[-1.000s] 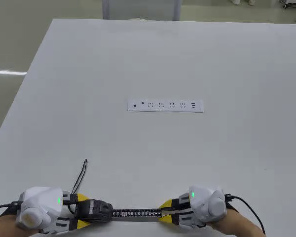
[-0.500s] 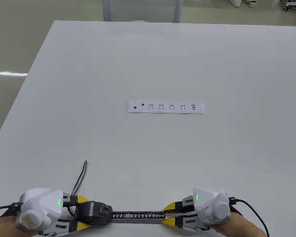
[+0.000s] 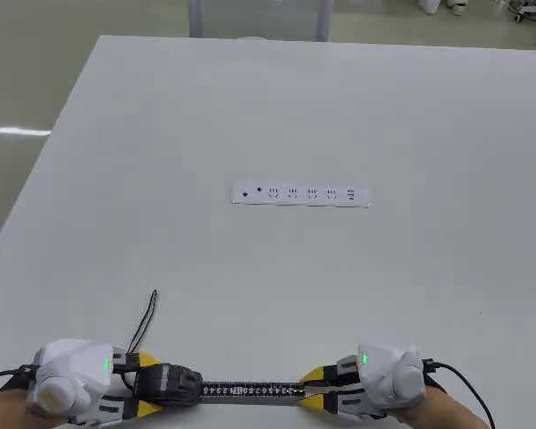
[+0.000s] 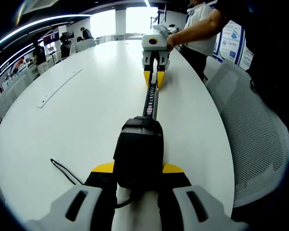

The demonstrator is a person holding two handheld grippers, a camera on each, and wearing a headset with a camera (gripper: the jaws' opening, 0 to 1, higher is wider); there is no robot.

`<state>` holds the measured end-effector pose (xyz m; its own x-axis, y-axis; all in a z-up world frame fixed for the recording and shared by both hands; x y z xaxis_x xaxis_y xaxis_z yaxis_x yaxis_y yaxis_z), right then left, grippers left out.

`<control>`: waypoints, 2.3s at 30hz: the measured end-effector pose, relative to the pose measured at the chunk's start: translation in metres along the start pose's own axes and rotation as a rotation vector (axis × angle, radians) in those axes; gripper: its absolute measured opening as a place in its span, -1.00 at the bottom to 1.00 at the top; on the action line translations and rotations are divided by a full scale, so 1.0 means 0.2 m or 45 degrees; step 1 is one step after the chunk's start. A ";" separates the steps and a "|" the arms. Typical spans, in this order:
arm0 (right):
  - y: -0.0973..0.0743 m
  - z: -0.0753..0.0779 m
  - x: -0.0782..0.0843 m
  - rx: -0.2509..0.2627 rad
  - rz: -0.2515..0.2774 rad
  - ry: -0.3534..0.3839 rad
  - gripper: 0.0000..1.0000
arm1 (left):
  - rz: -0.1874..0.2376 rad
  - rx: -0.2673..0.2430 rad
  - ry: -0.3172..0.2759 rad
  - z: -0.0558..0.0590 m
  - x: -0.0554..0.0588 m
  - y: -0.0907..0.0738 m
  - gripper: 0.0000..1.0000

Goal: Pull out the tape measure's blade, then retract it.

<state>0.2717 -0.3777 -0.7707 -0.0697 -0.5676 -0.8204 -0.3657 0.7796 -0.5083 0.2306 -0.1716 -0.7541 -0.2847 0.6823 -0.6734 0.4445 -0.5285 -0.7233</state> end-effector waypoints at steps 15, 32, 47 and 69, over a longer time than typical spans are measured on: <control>-0.04 -0.01 0.02 0.001 -0.011 -0.001 -0.81 | -0.002 0.003 0.003 0.00 0.00 0.00 -0.43; -0.08 -0.01 0.06 0.007 -0.023 0.011 -0.81 | -0.001 0.005 0.002 0.00 0.00 0.00 -0.43; -0.13 -0.01 0.09 0.016 -0.037 0.023 -0.81 | -0.001 0.009 0.002 0.00 0.00 0.00 -0.43; -0.21 -0.02 0.16 0.036 -0.058 0.044 -0.81 | -0.007 0.013 0.008 0.00 0.00 0.00 -0.43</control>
<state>0.2802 -0.4298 -0.7745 -0.0855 -0.6107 -0.7872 -0.3427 0.7599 -0.5523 0.2306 -0.1721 -0.7545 -0.2816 0.6887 -0.6682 0.4339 -0.5297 -0.7288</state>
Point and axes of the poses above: the centre of the closed fingertips' face, and the gripper's own axes: y roughly forward along the fingers, z roughly to its right, x roughly out of its underside, the point moved 1 cm from there along -y, roughly backward along the fingers, and after that the axes turned 12 degrees about -x, right-handed, at the moved point
